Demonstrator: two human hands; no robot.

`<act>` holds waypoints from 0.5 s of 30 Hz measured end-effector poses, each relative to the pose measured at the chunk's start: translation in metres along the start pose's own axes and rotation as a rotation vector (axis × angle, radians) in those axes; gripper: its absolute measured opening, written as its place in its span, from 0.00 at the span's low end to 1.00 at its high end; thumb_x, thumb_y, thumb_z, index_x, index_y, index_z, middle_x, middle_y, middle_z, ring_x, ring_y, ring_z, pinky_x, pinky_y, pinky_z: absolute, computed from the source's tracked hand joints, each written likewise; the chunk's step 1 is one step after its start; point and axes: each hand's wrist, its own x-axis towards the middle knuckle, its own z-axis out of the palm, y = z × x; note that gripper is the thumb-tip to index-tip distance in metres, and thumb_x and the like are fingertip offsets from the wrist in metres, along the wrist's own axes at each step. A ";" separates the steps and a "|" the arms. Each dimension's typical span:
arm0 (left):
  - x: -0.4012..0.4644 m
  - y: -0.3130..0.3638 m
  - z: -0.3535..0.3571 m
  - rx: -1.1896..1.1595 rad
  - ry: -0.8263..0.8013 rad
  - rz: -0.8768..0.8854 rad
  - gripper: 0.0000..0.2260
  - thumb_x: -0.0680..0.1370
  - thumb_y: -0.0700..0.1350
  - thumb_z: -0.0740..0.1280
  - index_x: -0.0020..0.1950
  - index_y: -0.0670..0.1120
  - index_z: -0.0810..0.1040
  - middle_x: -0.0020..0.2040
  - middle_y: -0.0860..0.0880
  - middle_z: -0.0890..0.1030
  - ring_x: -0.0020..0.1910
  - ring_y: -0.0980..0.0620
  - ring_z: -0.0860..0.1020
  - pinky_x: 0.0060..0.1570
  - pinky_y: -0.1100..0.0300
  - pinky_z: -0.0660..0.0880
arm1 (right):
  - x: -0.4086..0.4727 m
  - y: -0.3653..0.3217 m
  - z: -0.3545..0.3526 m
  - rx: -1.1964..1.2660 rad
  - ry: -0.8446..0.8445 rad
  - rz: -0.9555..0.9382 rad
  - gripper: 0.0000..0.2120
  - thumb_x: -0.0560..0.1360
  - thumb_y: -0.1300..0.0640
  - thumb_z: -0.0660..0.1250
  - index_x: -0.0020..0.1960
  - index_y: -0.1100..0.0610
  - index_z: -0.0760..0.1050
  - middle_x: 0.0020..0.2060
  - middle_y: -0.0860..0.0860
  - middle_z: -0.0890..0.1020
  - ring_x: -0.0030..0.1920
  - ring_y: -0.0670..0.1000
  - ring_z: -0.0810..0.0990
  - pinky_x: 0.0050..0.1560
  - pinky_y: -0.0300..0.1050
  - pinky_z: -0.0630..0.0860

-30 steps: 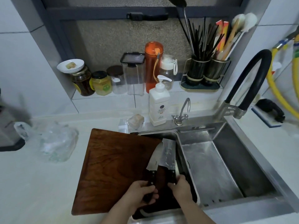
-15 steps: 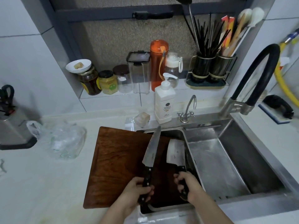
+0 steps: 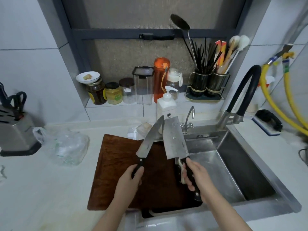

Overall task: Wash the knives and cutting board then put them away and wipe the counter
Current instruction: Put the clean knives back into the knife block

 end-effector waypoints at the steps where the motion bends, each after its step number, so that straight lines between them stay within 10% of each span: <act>1: -0.001 0.006 -0.003 0.005 -0.010 0.040 0.04 0.80 0.48 0.62 0.53 0.53 0.75 0.33 0.50 0.77 0.28 0.57 0.73 0.29 0.63 0.70 | -0.003 -0.009 0.001 -0.018 -0.009 -0.056 0.14 0.79 0.51 0.60 0.45 0.63 0.72 0.31 0.59 0.74 0.18 0.50 0.65 0.16 0.34 0.58; 8: -0.004 0.037 -0.002 0.066 -0.035 0.101 0.04 0.79 0.46 0.64 0.51 0.50 0.69 0.38 0.45 0.81 0.27 0.55 0.75 0.25 0.64 0.71 | -0.009 -0.035 0.001 -0.271 0.054 -0.297 0.16 0.80 0.52 0.57 0.40 0.64 0.69 0.22 0.53 0.72 0.17 0.48 0.65 0.18 0.38 0.60; 15: -0.008 -0.003 0.048 0.005 -0.046 -0.320 0.09 0.81 0.50 0.60 0.47 0.45 0.71 0.31 0.47 0.71 0.23 0.53 0.68 0.20 0.66 0.62 | 0.013 0.024 -0.024 -0.423 0.130 0.187 0.14 0.80 0.51 0.57 0.42 0.60 0.68 0.21 0.51 0.69 0.17 0.48 0.62 0.20 0.35 0.58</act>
